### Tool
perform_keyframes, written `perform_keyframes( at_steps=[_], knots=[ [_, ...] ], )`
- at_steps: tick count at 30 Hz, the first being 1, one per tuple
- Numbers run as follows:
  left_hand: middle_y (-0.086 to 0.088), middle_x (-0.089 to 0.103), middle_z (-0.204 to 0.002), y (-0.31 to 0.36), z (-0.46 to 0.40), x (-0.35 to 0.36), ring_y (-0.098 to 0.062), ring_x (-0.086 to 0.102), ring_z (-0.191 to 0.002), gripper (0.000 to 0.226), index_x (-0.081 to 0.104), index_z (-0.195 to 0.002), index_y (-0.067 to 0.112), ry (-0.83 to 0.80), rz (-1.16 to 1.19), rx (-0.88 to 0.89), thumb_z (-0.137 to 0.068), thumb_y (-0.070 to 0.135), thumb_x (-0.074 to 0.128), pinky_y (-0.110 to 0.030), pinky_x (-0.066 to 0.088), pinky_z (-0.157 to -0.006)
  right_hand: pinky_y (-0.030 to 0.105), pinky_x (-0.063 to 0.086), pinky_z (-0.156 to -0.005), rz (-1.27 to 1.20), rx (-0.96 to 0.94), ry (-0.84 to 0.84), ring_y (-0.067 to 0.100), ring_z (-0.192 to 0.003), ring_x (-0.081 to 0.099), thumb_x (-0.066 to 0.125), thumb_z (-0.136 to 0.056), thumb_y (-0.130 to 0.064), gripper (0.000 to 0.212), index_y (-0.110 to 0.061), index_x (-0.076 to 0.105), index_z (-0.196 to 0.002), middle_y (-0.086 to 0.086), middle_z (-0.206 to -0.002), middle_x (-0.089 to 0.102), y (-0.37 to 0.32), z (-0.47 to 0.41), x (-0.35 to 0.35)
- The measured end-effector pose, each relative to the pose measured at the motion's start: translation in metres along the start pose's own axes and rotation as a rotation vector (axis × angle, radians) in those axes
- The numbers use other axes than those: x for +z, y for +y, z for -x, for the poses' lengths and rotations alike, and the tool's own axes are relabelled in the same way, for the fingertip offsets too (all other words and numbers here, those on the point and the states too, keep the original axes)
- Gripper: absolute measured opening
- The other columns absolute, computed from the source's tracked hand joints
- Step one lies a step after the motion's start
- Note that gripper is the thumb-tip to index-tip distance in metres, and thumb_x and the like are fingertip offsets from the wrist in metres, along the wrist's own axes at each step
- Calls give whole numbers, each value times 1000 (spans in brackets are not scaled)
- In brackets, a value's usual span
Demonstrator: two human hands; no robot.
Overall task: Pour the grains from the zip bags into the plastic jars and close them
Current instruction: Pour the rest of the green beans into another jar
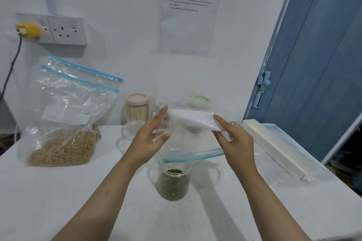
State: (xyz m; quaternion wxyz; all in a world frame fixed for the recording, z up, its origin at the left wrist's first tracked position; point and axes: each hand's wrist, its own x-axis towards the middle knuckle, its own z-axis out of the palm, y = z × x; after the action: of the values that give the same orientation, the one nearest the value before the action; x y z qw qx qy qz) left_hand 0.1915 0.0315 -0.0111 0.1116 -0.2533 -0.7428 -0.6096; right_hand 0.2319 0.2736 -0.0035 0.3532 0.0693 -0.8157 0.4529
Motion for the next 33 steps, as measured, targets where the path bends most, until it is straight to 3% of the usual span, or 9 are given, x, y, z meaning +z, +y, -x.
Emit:
perform_keyframes(
  at_steps=[2, 4, 7, 13, 18, 27, 30, 33],
  knots=[
    [45, 44, -130, -4, 4, -2, 7, 53, -119, 84, 33, -130, 74, -16, 5, -16, -94, 3, 62, -13, 46, -94, 7, 37, -69, -7, 33, 18, -2, -79, 51, 70, -89, -6, 44, -30, 66, -126, -3, -81, 55, 0, -1, 1],
    [32, 47, -137, -8, 6, -4, -2, 56, -120, 84, 34, -131, 73, -7, -2, -24, -94, 3, 62, -19, 48, -97, 6, 37, -70, 2, 35, -10, -4, -80, 50, 71, -89, -8, 44, -31, 65, -126, -6, -82, 54, -2, 0, 2],
    [18, 52, -133, -10, 5, -4, -6, 62, -111, 81, 34, -131, 73, 9, -36, -43, -94, 7, 63, -21, 50, -97, 7, 38, -70, 22, -3, -1, -3, -82, 50, 70, -89, -6, 49, -38, 60, -126, -3, -83, 54, -2, 1, 4],
    [22, 54, -131, -14, 2, -4, -11, 65, -101, 84, 35, -131, 72, 10, -42, -73, -93, 3, 64, -16, 49, -89, 8, 39, -73, -10, -21, 1, 2, -84, 52, 69, -89, -3, 50, -33, 61, -128, 4, -87, 57, 0, -1, 6],
    [14, 58, -124, -18, 2, -4, -11, 65, -95, 86, 35, -132, 72, 8, -67, -64, -92, 2, 64, -14, 48, -87, 8, 40, -74, -39, 4, 3, -2, -84, 52, 69, -90, -5, 48, -34, 61, -127, 1, -89, 57, -2, -1, 9],
    [17, 60, -111, -23, 1, -3, -12, 60, -88, 83, 35, -138, 63, 31, -49, -35, -91, 1, 66, -14, 49, -83, 3, 38, -75, -40, 75, 15, -5, -87, 54, 70, -90, -9, 44, -31, 64, -127, 4, -94, 62, -4, -12, 11],
    [19, 60, -111, -23, 2, -3, -15, 60, -90, 82, 34, -139, 64, 21, -37, -50, -91, 6, 68, -15, 50, -85, 4, 38, -73, -31, 76, 20, -4, -83, 54, 71, -90, -10, 41, -27, 66, -127, 5, -92, 61, -4, -16, 11],
    [17, 61, -116, -24, 7, -5, -6, 61, -102, 87, 20, -143, 66, -68, -115, -62, -91, 17, 70, -19, 50, -94, 3, 39, -74, -53, 81, 8, -4, -85, 54, 71, -90, -11, 42, -33, 63, -125, 2, -93, 62, -5, -15, 12]
  ],
)
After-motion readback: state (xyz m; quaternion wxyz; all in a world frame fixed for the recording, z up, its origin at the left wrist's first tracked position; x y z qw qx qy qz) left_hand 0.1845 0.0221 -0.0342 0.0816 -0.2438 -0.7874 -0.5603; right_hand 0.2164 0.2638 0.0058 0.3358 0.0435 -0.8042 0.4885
